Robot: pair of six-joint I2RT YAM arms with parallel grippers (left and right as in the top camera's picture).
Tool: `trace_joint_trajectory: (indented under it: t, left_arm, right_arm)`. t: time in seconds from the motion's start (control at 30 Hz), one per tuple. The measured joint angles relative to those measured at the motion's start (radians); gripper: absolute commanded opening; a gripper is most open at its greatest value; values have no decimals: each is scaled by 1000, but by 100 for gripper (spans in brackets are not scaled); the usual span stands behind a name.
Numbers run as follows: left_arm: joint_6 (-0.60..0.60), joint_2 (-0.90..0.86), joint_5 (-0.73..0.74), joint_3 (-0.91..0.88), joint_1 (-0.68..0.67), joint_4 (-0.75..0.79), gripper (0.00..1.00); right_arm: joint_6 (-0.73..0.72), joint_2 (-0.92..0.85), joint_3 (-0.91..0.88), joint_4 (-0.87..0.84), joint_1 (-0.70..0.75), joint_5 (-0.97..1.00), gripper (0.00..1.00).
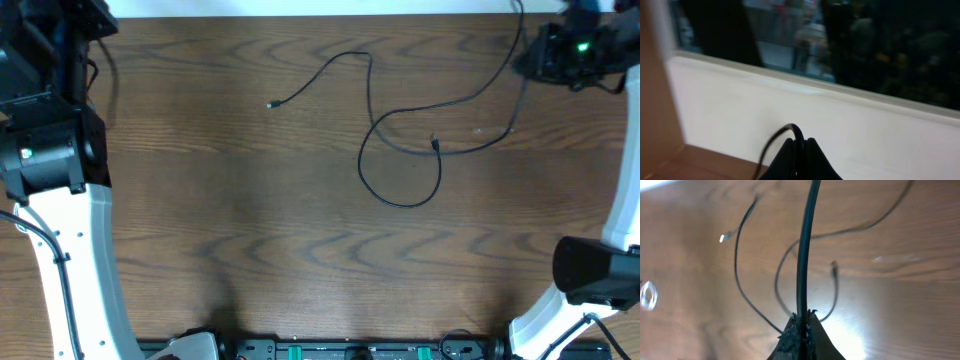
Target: Untangle cables
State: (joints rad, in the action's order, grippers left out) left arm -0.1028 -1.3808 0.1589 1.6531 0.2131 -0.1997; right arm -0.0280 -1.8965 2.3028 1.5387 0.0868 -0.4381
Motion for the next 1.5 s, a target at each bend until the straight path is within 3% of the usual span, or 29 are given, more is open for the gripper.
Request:
trace_joint_trajectory:
  t: [0.2,0.57,0.97,1.17,1.5]
  left_arm:
    - [0,92,134,0,-30,-58,7]
    - [16,261,210,5,-33,-446,8]
    - [85,187,202,5,-33,-761,8]
    - [85,58,201,-36,-47,-939,8]
    - [34,-156,119,-198,-134,-957,8]
  right_arm:
    - [4,-1,0,50,-151,72,1]
    - [-21,-92,-84,48,-221,176,1]
    - [-21,-147,-185,-47,-221,192,1]
    - [-21,-147,-186,-63,-221,193,1]
    - [-21,-147,-187,-63,-221,193,4]
